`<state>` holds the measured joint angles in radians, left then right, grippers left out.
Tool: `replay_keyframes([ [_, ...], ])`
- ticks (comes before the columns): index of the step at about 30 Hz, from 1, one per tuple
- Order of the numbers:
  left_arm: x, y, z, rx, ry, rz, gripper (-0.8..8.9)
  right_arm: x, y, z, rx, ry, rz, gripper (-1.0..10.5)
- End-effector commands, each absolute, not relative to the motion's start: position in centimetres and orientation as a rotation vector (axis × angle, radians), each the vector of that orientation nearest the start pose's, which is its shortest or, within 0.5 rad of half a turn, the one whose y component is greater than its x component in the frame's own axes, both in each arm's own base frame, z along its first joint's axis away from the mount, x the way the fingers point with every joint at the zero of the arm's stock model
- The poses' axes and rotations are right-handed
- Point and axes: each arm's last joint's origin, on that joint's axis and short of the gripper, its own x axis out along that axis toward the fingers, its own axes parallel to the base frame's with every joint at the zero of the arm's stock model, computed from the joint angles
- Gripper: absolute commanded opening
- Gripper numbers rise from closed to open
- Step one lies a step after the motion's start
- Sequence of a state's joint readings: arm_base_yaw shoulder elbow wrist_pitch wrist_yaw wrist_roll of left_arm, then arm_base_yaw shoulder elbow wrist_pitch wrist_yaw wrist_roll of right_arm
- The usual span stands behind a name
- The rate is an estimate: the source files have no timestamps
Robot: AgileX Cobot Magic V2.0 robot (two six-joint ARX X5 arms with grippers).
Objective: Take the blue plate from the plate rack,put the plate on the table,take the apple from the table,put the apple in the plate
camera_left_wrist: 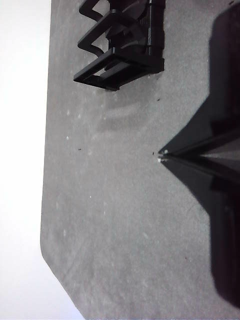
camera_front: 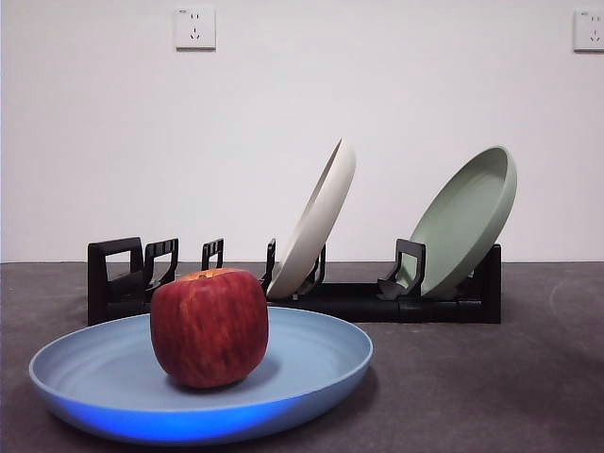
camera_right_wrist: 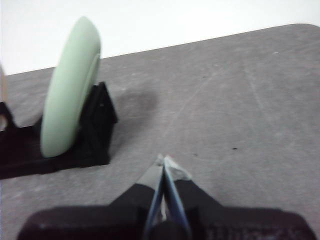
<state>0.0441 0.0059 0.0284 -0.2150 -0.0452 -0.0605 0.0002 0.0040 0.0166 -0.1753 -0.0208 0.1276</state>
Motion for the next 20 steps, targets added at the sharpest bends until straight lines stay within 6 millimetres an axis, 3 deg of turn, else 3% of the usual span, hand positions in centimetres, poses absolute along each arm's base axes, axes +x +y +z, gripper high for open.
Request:
replay_keyframes([
  [1,9.49,0.58,14.82,-0.056,0.196,0.098,-0.02,9.59,0.10,14.81,0.143,0.177,0.016,-0.1],
  [20,9.49,0.58,14.82,-0.056,0.196,0.098,-0.02,9.60,0.08,14.82,0.143,0.176,0.009,-0.1],
])
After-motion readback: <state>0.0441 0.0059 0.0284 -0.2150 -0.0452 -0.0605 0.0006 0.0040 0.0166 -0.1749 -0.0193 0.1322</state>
